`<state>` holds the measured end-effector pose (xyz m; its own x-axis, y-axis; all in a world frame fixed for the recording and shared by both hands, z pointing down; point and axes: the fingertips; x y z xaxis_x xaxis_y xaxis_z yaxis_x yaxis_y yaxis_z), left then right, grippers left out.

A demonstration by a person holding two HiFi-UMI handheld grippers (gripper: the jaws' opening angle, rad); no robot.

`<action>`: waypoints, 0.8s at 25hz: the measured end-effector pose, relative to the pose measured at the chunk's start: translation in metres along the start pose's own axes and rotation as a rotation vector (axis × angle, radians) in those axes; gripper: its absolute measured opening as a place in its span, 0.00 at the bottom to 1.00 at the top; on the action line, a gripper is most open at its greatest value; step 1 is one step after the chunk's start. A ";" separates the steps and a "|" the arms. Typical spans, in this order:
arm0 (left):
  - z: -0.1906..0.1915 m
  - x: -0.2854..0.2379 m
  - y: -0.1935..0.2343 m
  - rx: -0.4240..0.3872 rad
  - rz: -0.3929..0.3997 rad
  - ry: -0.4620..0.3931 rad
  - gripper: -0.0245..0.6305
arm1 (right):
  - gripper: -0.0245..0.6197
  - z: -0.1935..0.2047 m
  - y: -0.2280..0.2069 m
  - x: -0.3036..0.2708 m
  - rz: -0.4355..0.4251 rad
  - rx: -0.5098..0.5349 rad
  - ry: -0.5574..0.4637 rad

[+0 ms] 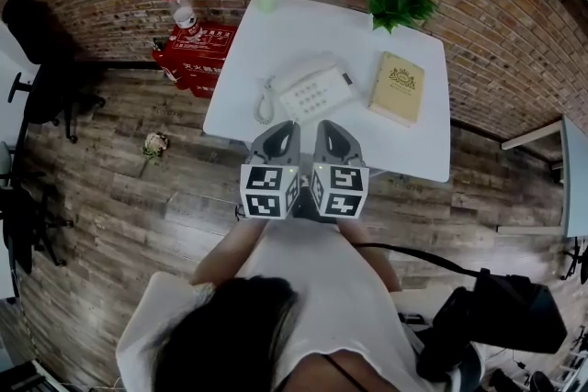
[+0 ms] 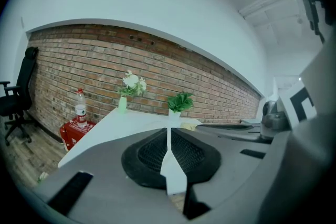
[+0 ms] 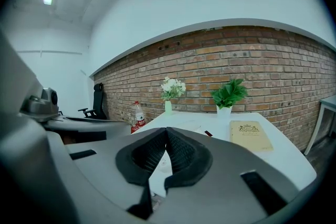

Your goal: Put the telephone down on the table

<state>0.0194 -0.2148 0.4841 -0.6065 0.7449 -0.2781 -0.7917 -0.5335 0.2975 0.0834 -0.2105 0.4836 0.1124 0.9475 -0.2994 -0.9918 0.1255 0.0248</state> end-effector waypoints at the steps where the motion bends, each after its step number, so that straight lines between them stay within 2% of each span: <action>1: 0.001 0.001 0.000 0.001 -0.001 0.003 0.10 | 0.08 0.001 0.000 0.001 -0.001 -0.002 -0.001; 20: 0.013 -0.005 -0.006 0.021 0.000 0.016 0.10 | 0.08 0.010 -0.001 0.003 -0.017 0.050 0.028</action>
<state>0.0283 -0.2102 0.4951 -0.6077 0.7383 -0.2925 -0.7901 -0.5249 0.3166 0.0857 -0.2050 0.4920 0.1267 0.9367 -0.3264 -0.9854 0.1565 0.0666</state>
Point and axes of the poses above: the fingertips, and each gripper's own axes: x backward along the fingers, y to its left, z out of its underside, and after that the axes turned 4 degrees about x, right-handed
